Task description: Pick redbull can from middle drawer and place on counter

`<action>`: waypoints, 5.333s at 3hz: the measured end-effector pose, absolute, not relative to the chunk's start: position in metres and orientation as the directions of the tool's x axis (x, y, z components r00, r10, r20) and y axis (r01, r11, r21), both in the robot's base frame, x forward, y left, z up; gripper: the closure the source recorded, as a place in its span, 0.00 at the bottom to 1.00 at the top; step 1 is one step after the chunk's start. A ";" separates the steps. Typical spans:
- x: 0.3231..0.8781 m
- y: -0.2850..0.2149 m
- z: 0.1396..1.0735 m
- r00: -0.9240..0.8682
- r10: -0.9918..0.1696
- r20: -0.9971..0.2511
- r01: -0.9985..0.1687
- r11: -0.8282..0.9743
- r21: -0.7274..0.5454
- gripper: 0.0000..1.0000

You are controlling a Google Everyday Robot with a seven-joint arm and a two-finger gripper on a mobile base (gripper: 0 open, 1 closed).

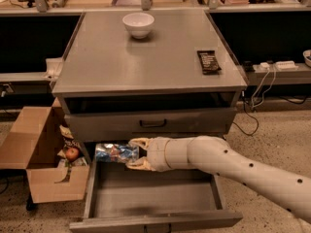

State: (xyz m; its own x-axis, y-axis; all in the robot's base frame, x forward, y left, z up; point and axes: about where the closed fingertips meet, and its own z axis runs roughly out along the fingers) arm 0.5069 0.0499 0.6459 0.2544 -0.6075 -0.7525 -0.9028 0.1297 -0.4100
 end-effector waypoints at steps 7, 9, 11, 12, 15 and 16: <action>0.535 0.057 0.835 0.307 -0.645 -0.700 -0.853 0.139 -0.503 1.00; 0.618 0.055 0.893 0.218 -0.620 -0.754 -0.850 0.259 -0.459 1.00; 0.700 0.033 0.886 0.011 -0.597 -0.802 -0.873 0.385 -0.299 1.00; 0.732 0.023 0.874 -0.090 -0.597 -0.797 -0.878 0.425 -0.219 1.00; 0.737 0.022 0.875 -0.101 -0.596 -0.797 -0.877 0.431 -0.211 0.37; 0.737 0.022 0.875 -0.101 -0.596 -0.797 -0.877 0.431 -0.211 0.15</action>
Offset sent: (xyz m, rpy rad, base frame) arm 0.0015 0.0019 0.0446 -0.0168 -0.0326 0.0137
